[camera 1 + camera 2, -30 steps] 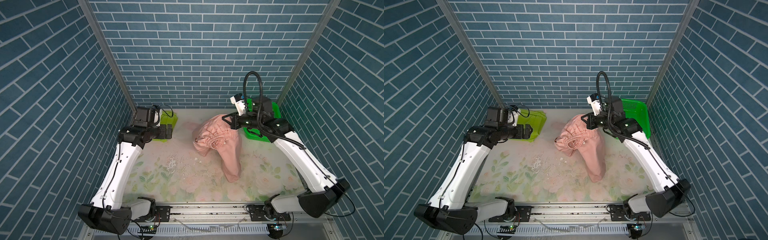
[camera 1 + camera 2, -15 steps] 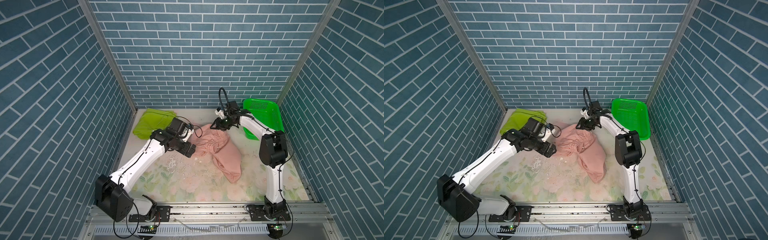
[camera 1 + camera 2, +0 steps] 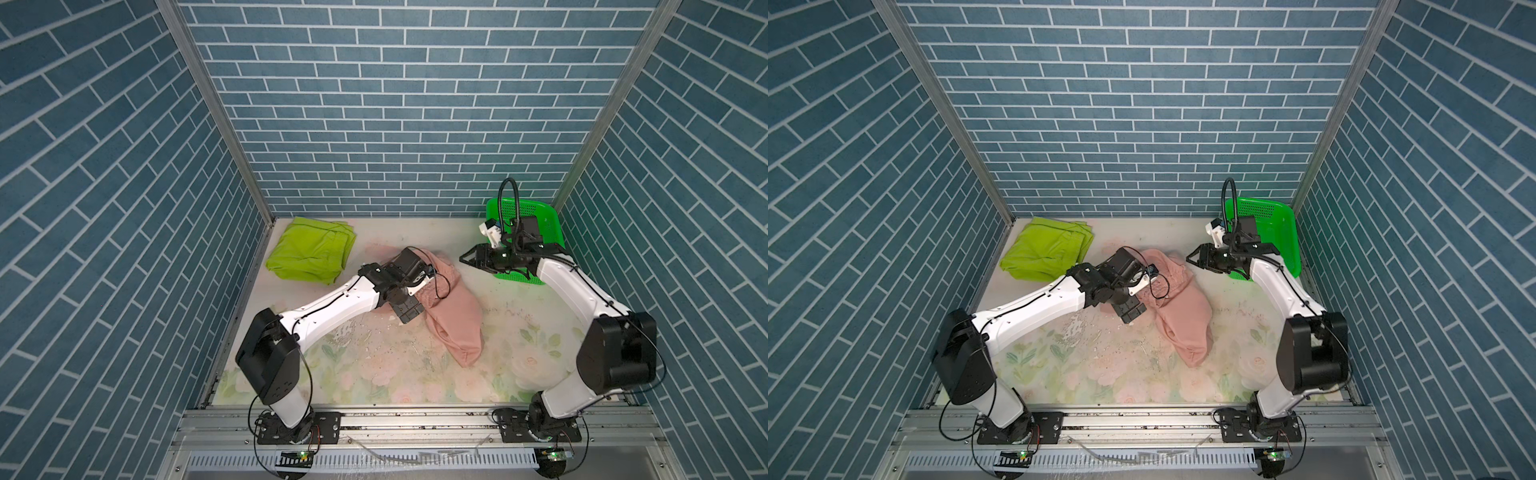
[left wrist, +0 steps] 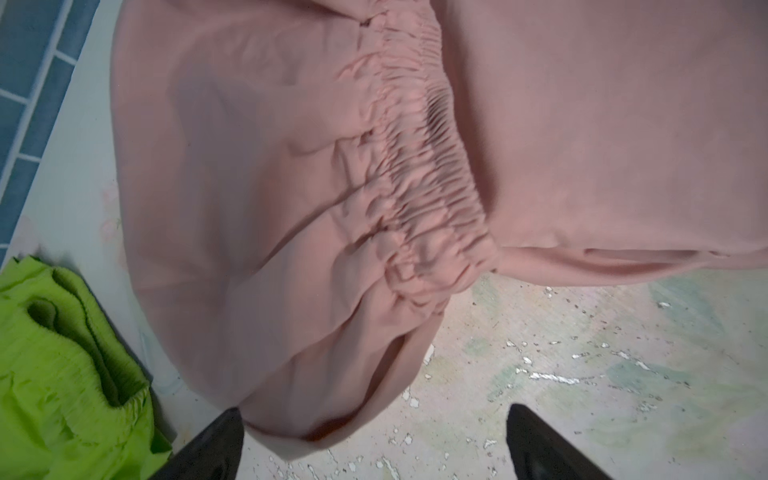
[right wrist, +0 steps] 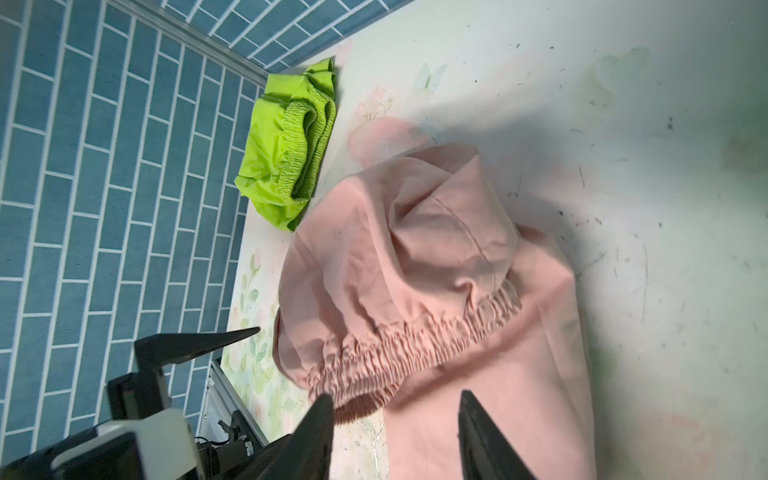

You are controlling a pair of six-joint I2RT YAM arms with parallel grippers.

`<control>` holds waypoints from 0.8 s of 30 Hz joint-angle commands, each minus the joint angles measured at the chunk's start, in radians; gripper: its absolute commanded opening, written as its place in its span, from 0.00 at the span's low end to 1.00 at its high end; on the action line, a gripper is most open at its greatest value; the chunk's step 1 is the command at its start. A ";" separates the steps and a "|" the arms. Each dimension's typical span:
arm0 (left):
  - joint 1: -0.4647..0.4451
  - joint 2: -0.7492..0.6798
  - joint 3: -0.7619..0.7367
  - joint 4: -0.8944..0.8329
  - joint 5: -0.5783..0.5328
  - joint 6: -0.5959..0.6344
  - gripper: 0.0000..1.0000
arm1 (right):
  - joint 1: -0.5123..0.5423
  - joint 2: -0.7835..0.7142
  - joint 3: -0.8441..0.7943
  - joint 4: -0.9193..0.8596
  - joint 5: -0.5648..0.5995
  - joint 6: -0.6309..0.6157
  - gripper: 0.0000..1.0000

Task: Fold and stack the shorts
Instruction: 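Grasp the pink shorts' waistband with the left gripper while the right draws back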

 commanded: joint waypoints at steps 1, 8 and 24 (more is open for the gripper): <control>-0.036 0.062 0.025 0.012 -0.060 0.065 1.00 | -0.005 -0.114 -0.125 0.088 -0.020 0.049 0.50; -0.050 0.099 0.004 0.135 -0.105 0.073 0.95 | -0.007 -0.294 -0.282 0.085 0.018 0.079 0.51; -0.003 0.078 0.177 0.051 -0.173 0.041 0.00 | 0.045 -0.351 -0.308 -0.040 0.144 -0.143 0.55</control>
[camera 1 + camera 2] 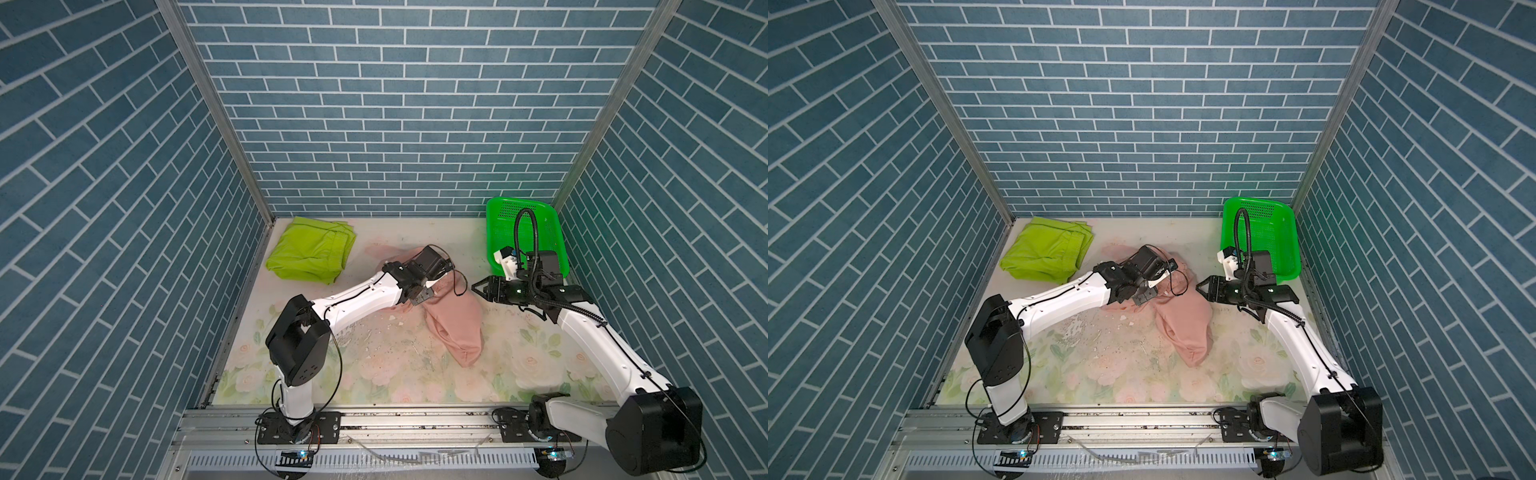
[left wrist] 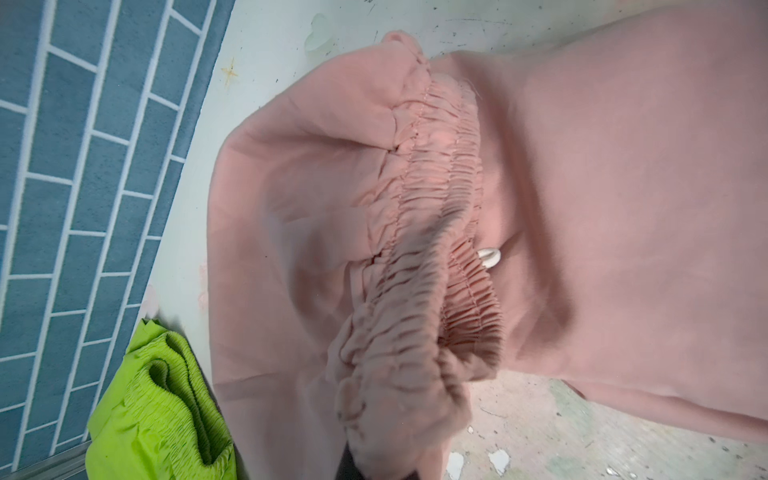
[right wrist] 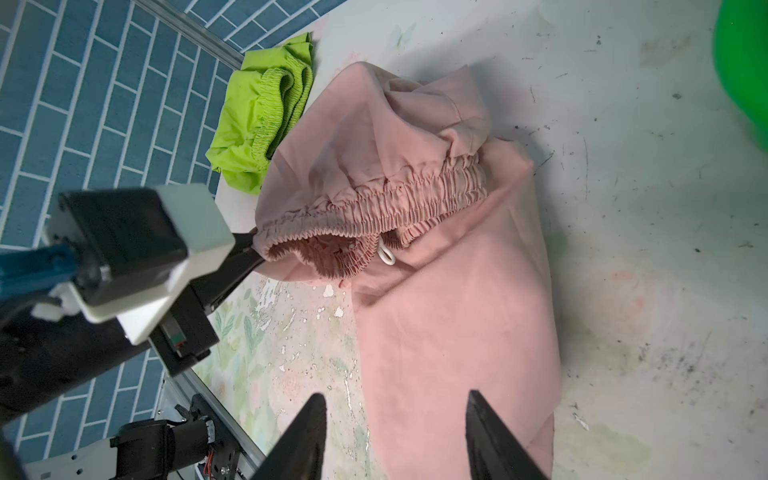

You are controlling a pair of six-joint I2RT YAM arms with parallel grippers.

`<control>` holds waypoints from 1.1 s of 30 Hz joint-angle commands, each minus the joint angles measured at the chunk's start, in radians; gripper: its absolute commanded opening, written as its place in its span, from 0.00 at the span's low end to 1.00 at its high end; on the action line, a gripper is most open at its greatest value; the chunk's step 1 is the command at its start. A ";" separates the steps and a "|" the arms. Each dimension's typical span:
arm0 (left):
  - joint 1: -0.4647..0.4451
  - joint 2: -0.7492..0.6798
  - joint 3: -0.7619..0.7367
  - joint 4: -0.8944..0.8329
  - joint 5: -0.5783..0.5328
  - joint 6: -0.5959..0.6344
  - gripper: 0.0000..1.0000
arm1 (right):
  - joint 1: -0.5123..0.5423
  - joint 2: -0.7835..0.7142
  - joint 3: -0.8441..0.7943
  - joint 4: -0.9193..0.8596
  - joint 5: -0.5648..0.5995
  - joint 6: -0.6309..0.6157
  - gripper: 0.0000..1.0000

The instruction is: Fold and stack the shorts

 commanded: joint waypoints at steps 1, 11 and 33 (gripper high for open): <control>0.034 -0.082 0.073 -0.093 0.028 -0.052 0.00 | 0.063 -0.003 0.002 -0.064 0.076 -0.136 0.56; 0.208 -0.174 0.362 -0.431 0.175 -0.277 0.00 | 0.217 0.034 -0.082 0.198 0.254 -0.235 0.60; 0.371 -0.226 0.306 -0.396 0.274 -0.401 0.00 | 0.718 0.427 -0.199 1.019 0.768 -0.278 0.65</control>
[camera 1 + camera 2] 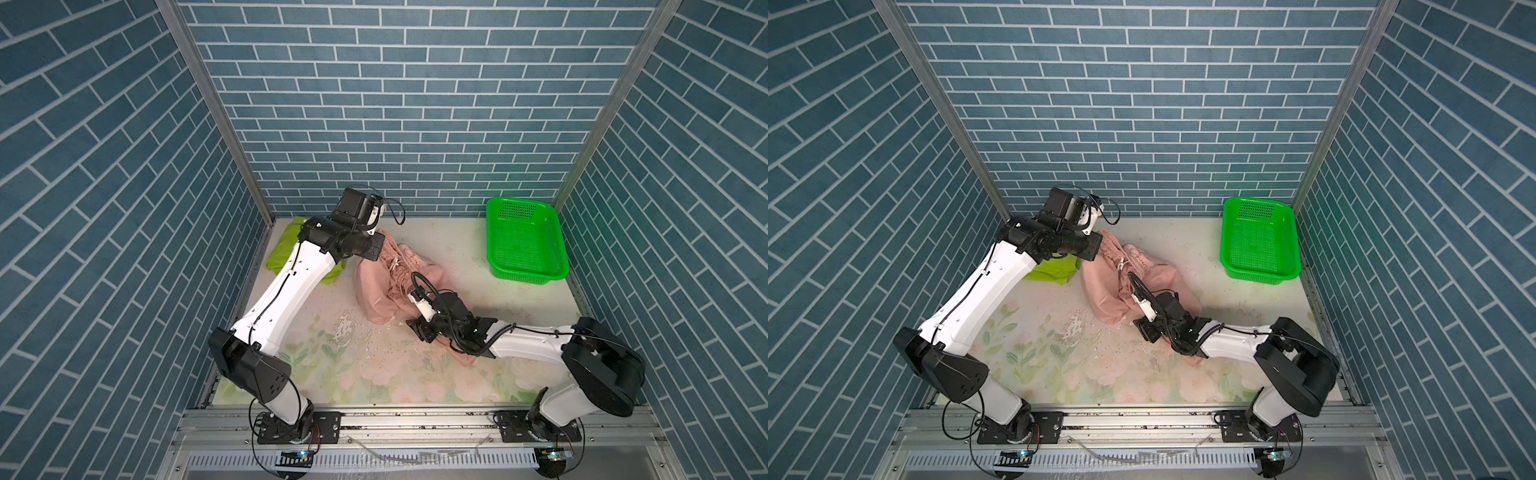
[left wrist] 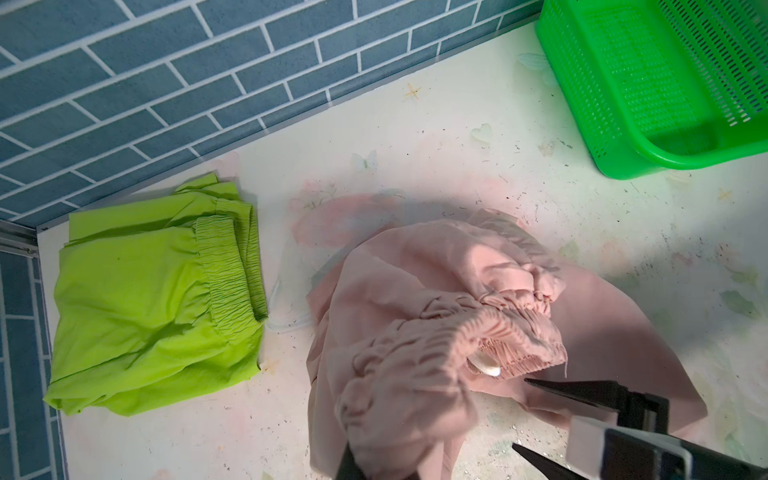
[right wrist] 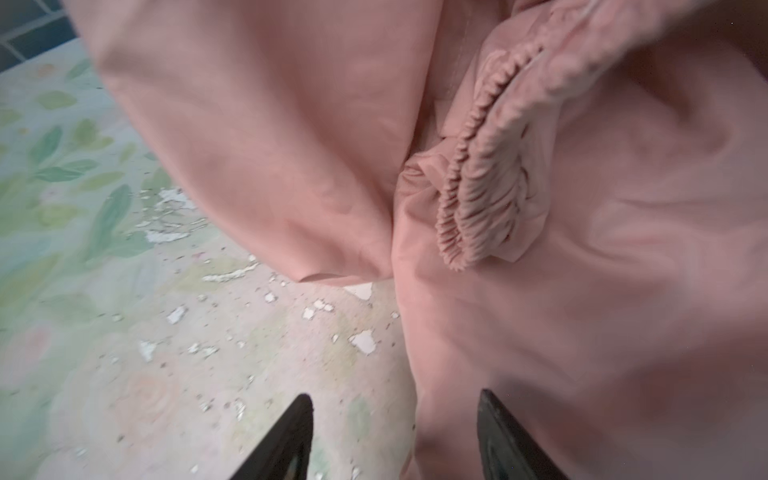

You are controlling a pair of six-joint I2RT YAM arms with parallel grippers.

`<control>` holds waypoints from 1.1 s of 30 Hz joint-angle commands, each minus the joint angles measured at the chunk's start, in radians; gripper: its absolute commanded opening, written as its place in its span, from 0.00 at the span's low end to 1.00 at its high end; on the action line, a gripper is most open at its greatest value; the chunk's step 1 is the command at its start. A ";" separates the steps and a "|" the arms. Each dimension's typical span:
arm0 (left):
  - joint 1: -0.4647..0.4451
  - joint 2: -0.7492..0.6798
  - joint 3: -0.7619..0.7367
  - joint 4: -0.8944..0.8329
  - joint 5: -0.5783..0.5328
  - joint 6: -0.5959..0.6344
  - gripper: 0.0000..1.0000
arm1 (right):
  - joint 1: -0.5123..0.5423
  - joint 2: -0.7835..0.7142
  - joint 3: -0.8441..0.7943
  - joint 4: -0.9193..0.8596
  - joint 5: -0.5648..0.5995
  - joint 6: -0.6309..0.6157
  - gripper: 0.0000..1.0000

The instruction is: Fold and stack the shorts

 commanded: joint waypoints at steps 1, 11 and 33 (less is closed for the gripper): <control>0.012 -0.006 0.010 -0.008 0.005 -0.014 0.00 | 0.003 0.044 0.025 0.227 0.156 -0.056 0.65; 0.030 -0.030 -0.035 0.017 0.008 -0.021 0.00 | 0.003 0.208 0.114 0.346 0.165 -0.096 0.65; 0.107 -0.122 0.078 -0.156 0.023 0.166 0.00 | -0.118 -0.175 0.595 -0.895 0.068 -0.240 0.00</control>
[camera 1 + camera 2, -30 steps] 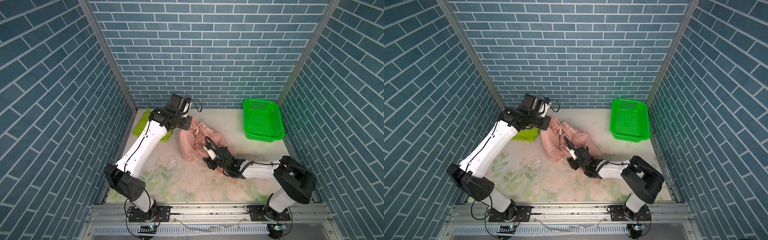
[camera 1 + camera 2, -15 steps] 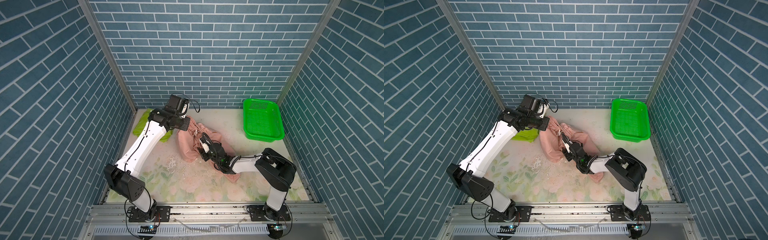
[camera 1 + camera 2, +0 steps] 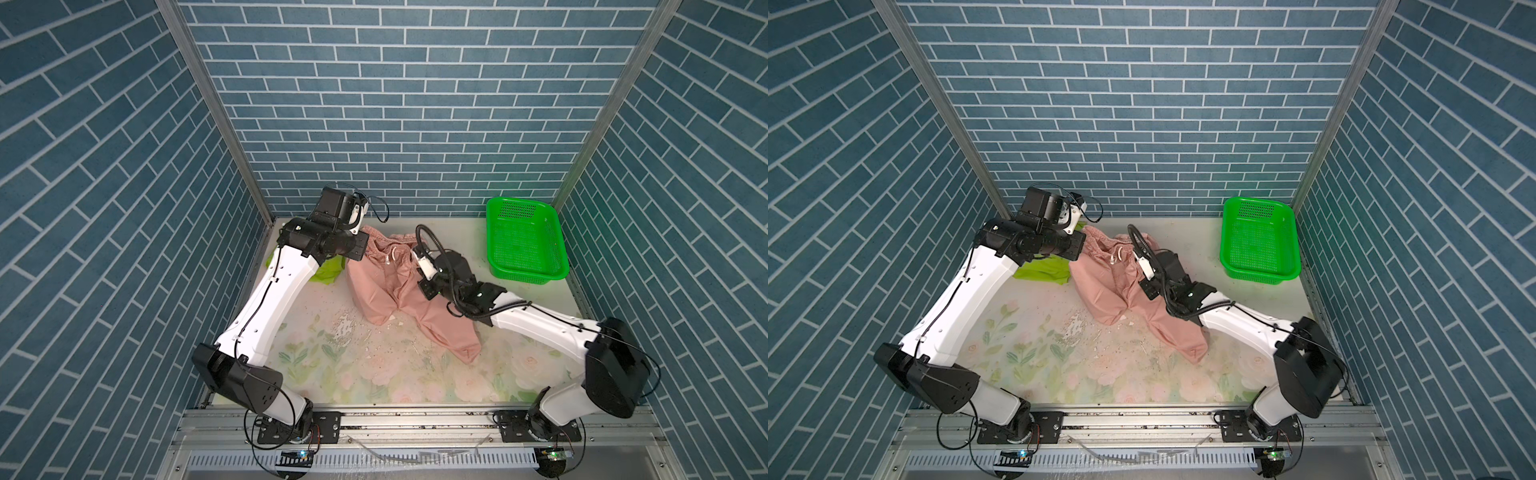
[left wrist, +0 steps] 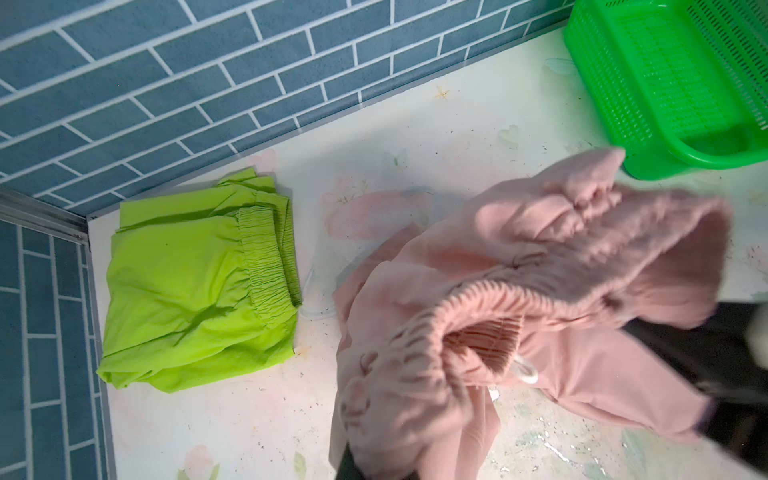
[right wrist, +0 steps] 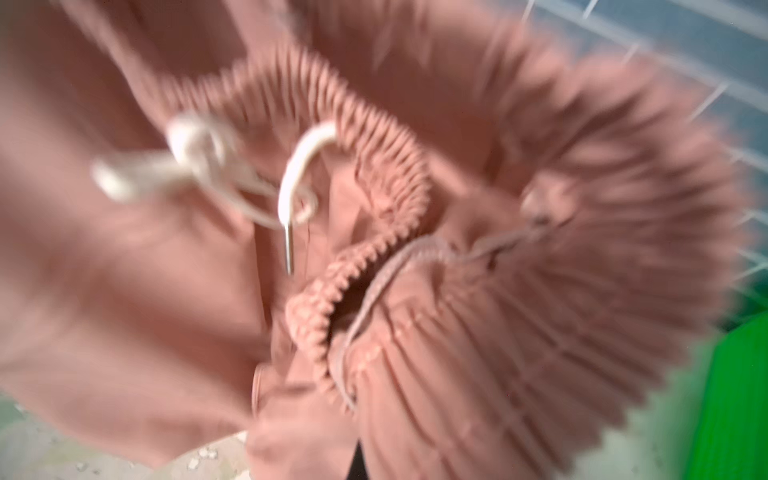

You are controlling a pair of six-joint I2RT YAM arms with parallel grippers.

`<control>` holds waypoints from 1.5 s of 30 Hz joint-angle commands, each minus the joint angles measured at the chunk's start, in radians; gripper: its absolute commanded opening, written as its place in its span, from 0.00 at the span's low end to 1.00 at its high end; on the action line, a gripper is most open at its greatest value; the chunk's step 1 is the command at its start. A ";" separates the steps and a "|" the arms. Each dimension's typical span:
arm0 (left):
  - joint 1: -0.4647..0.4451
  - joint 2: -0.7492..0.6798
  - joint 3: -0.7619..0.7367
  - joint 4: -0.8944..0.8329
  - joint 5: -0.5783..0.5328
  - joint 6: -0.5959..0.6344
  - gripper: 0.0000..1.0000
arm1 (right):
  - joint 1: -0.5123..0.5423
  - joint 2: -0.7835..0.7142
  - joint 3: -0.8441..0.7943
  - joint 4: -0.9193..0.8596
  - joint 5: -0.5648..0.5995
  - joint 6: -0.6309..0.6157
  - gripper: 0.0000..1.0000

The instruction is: Fold and stack the shorts

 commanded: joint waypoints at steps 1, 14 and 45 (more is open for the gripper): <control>0.023 -0.041 0.132 -0.129 0.006 0.086 0.00 | -0.011 -0.082 0.175 -0.524 -0.032 -0.089 0.00; 0.033 -0.149 0.573 -0.318 0.046 0.092 0.00 | -0.010 -0.280 0.705 -0.989 -0.122 -0.195 0.00; 0.175 0.406 0.233 0.052 -0.038 -0.054 0.00 | -0.414 0.513 0.900 -0.717 -0.202 -0.188 0.00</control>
